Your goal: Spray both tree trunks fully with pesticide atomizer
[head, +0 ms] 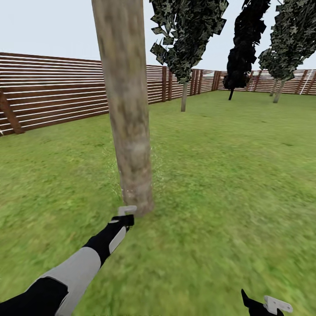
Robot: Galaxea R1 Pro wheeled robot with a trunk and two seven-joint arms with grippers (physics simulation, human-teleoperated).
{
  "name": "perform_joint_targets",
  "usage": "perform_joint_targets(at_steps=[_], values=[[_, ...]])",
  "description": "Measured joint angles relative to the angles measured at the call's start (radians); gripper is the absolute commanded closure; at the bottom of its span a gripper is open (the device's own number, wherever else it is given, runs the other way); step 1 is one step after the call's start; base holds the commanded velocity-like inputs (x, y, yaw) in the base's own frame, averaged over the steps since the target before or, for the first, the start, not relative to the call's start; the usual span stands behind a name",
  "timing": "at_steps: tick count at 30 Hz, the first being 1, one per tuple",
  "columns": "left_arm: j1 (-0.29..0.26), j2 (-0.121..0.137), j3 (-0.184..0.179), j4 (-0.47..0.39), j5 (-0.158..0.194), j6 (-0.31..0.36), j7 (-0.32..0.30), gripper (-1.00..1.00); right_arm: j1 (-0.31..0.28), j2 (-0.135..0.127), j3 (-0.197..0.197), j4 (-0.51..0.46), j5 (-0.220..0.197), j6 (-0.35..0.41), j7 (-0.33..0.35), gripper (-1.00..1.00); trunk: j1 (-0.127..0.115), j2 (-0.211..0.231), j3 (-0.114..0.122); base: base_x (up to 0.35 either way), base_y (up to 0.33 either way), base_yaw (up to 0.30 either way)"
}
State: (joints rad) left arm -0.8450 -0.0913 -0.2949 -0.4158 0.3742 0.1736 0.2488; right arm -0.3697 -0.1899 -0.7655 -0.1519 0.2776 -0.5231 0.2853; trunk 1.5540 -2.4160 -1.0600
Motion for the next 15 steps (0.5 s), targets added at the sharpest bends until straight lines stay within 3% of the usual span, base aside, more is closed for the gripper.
perform_joint_targets(at_steps=[1,4,5,7,8,9,11,13,15], values=[[-0.006,-0.001,-0.012,-0.024,0.000,0.023,-0.003,1.00,0.000,0.001,0.000,0.000,0.000,0.000,0.001,-1.00,0.000,0.000,0.000,0.000,0.000,0.001],[-0.011,0.012,-0.015,-0.158,-0.004,0.193,-0.002,1.00,0.000,0.001,0.000,0.000,0.000,0.000,0.001,-1.00,0.000,0.000,0.000,0.000,0.000,0.000],[-0.011,0.030,-0.013,-0.187,-0.007,0.222,-0.003,1.00,0.000,0.001,0.000,0.000,0.000,0.000,0.001,-1.00,0.000,0.000,0.000,0.000,0.000,0.000],[-0.011,0.103,-0.013,-0.219,0.001,0.257,-0.008,1.00,0.000,0.001,0.001,0.001,0.000,0.000,0.002,-1.00,0.000,0.000,0.000,0.000,0.000,0.000],[-0.011,0.105,-0.018,-0.229,0.011,0.272,-0.013,1.00,0.000,0.002,0.001,0.001,0.000,0.000,0.002,-1.00,0.000,0.000,0.000,0.000,0.000,0.000],[-0.012,0.103,-0.020,-0.237,0.011,0.293,-0.033,1.00,0.000,0.002,0.001,0.001,0.000,0.000,0.002,-1.00,0.000,0.000,0.000,0.000,0.000,0.000],[-0.013,0.101,-0.021,-0.314,0.007,0.368,-0.174,1.00,0.000,0.002,0.001,0.001,0.000,0.000,0.002,-1.00,0.000,0.000,0.000,0.000,0.000,0.000],[-0.013,0.120,-0.016,-0.352,-0.007,0.412,-0.195,1.00,0.000,0.001,0.000,0.002,0.000,0.000,0.002,-1.00,0.000,0.000,0.000,0.000,0.000,0.000],[-0.013,0.200,-0.012,-0.373,-0.011,0.437,-0.203,1.00,0.000,0.001,0.000,0.001,0.000,0.000,0.002,-1.00,0.000,0.000,0.000,0.000,0.000,0.000]])
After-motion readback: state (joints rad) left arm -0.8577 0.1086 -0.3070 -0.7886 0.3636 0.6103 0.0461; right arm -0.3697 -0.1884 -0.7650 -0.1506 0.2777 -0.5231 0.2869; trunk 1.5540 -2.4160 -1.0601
